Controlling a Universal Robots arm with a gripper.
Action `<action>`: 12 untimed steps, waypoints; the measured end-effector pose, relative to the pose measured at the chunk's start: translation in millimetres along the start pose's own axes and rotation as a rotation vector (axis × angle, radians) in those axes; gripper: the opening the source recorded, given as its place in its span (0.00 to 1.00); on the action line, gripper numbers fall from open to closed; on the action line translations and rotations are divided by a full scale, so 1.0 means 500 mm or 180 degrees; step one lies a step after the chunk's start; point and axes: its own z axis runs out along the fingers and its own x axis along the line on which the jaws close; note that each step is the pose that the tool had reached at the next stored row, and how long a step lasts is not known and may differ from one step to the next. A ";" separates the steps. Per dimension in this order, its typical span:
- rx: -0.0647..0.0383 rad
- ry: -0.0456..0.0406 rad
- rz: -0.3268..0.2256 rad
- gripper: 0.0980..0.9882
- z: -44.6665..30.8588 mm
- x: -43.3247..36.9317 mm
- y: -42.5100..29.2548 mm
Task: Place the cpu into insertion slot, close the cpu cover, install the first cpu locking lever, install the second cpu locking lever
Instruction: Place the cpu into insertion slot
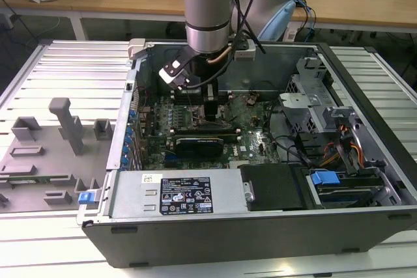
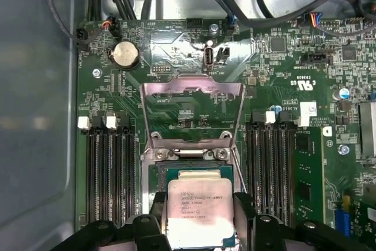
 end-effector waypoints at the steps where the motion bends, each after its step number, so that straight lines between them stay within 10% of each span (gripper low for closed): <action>1: 0.0000 -0.0001 0.0013 0.50 0.003 0.001 -0.001; 12: 0.0000 -0.0004 0.0035 0.50 0.026 0.007 -0.006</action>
